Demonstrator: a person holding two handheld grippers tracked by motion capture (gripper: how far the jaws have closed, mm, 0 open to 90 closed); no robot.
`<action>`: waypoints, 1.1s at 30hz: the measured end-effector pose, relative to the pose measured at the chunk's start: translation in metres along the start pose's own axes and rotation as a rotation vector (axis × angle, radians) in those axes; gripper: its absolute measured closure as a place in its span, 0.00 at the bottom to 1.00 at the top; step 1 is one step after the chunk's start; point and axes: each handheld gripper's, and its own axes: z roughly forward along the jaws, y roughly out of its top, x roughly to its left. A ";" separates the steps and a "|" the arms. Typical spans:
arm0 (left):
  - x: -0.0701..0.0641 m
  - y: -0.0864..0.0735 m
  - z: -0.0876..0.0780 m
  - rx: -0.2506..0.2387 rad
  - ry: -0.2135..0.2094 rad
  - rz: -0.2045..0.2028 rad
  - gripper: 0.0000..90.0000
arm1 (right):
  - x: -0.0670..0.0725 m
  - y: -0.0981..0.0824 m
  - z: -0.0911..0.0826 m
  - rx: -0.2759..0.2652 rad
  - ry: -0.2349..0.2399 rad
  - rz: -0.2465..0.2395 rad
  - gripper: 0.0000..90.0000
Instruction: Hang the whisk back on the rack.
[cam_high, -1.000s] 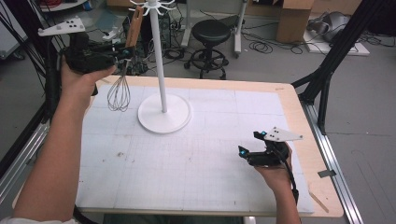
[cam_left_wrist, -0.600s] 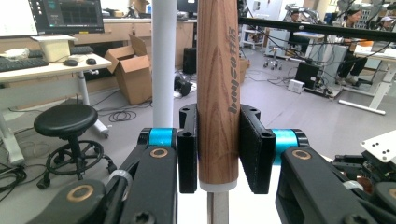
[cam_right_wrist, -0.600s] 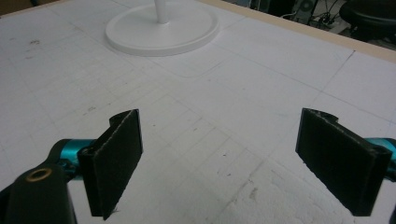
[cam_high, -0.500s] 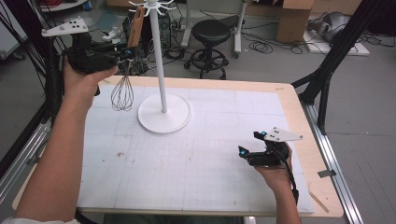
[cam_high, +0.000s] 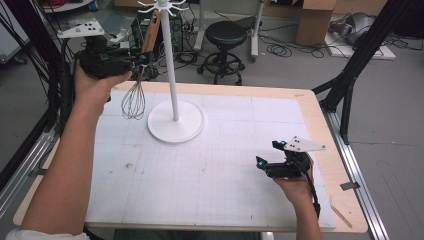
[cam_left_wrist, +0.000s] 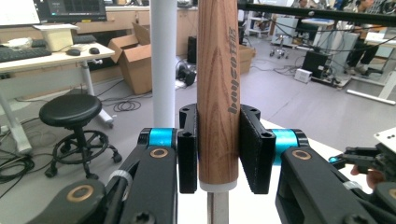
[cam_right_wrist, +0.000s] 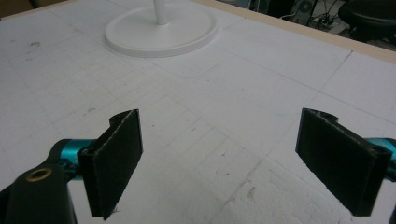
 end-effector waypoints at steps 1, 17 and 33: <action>0.001 -0.001 0.001 0.002 0.001 -0.003 0.79 | -0.001 -0.001 0.000 0.005 0.000 0.004 0.15; 0.005 -0.005 0.016 0.031 0.005 -0.021 0.78 | -0.001 -0.002 0.000 0.010 -0.002 0.006 0.15; -0.006 -0.016 -0.001 0.144 0.151 -0.013 0.34 | 0.000 0.001 -0.001 0.005 -0.003 -0.004 0.15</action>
